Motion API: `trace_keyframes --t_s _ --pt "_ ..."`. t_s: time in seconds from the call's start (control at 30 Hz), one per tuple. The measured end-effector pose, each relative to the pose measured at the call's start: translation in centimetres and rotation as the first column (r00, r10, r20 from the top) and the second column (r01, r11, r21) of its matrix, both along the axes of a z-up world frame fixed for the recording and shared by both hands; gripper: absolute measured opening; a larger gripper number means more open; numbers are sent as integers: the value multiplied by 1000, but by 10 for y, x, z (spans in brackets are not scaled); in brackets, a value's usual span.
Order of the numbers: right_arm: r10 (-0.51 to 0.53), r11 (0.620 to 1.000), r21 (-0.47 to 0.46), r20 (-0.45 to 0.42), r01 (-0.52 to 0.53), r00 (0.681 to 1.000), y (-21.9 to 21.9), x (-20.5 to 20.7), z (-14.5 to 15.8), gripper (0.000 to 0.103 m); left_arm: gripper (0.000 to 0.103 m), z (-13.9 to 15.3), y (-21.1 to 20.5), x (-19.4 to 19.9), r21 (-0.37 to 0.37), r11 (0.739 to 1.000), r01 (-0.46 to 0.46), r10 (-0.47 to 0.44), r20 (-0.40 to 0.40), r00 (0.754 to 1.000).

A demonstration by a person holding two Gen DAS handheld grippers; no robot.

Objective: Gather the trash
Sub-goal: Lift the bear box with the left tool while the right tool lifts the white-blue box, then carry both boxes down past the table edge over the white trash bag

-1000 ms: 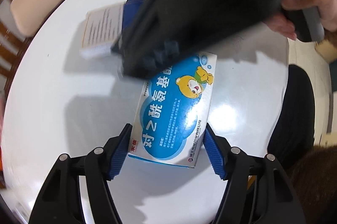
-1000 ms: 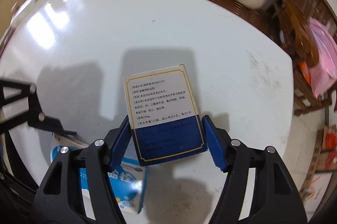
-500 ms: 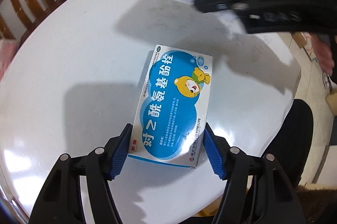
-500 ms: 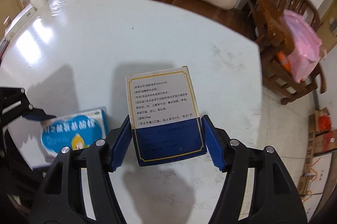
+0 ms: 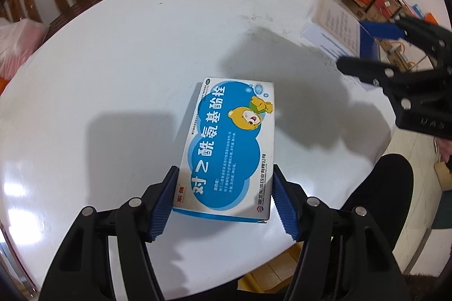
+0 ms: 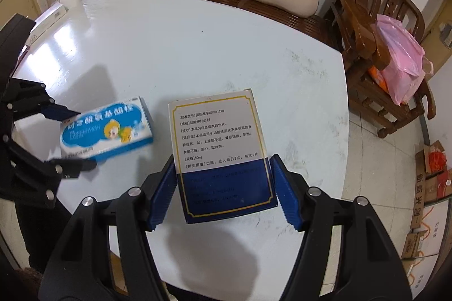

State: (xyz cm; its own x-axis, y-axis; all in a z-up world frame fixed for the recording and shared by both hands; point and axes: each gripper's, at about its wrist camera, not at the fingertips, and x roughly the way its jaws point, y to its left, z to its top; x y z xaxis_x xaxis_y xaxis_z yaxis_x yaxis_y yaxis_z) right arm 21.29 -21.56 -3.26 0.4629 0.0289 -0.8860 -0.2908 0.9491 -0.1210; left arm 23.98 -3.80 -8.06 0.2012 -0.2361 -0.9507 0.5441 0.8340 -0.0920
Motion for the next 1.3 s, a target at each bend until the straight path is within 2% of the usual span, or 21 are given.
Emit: trace_keyframes --t_s 0.07,0.13,0.3,0.53,0.8,1.03,1.3 --pt "-4 1000 4 3 4 1000 -1 -6 2 64 62 7 -9 -5 -17 1000 -5 6 7 1000" --pt "-3 1000 10 4 3 1000 -1 -13 3 64 61 11 -7 -12 -2 1000 -9 9 35 999" --pt "5 1000 11 3 -5 1000 5 -28 3 64 61 16 0 -31 -17 1000 -21 22 18 1000" --pt "23 1000 17 12 -23 1000 15 -51 5 64 60 34 6 -64 -13 1000 -6 7 93 996" --pt "53 998 13 35 -54 998 28 -85 15 64 60 45 7 -101 -26 1000 8 -5 135 991" --pt "86 996 7 38 -86 996 40 -122 14 64 60 45 16 -137 -21 1000 16 -13 155 988" --pt "113 993 20 10 -113 994 52 -171 -2 64 60 30 22 -184 -19 1000 23 -19 158 987"
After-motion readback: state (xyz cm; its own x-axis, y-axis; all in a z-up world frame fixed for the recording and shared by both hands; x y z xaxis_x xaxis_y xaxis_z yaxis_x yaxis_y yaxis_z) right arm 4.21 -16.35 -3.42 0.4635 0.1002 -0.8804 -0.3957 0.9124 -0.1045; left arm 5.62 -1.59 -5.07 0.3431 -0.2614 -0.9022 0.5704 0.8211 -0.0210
